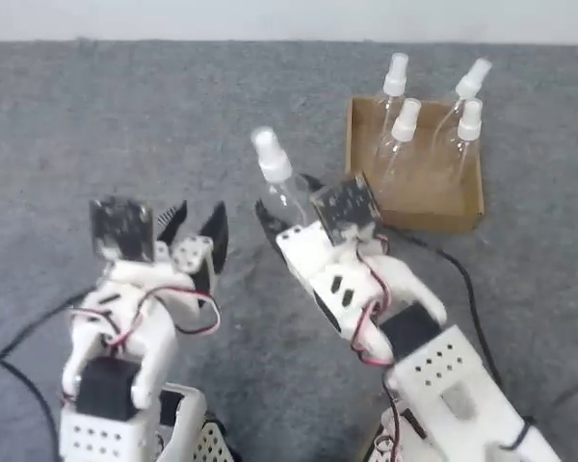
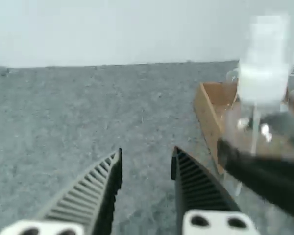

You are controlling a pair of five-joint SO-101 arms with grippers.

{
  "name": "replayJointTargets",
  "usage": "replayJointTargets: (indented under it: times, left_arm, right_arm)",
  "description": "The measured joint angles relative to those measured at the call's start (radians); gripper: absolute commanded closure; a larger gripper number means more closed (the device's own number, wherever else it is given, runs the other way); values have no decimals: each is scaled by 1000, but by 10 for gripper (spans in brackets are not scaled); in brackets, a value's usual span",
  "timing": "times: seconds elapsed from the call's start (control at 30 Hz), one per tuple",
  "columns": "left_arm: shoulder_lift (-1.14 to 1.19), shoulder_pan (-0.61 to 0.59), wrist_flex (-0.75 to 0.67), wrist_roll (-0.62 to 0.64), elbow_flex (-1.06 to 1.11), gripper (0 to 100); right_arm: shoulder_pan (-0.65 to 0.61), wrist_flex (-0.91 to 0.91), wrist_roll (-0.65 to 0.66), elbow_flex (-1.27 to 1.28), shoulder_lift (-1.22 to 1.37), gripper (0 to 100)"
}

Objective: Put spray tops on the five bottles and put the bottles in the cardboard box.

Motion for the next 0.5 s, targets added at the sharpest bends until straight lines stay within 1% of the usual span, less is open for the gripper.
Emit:
replayJointTargets:
  times: [0.07,0.13,0.2,0.3,0.5]
  left_arm:
    - [-87,28,-17,0,89,746]
    - [-170,60,-21,-2,157,713]
    - [-230,103,-21,-25,210,711]
    - [-285,129,-21,-34,259,710]
    - [-302,137,-21,-37,279,710]
  right_arm:
    - [0,37,0,-92,91,993]
    - [0,83,-25,-187,187,993]
    - [0,138,-54,-285,285,993]
    - [2,215,-80,-410,407,993]
    - [-58,365,-86,-548,448,993]
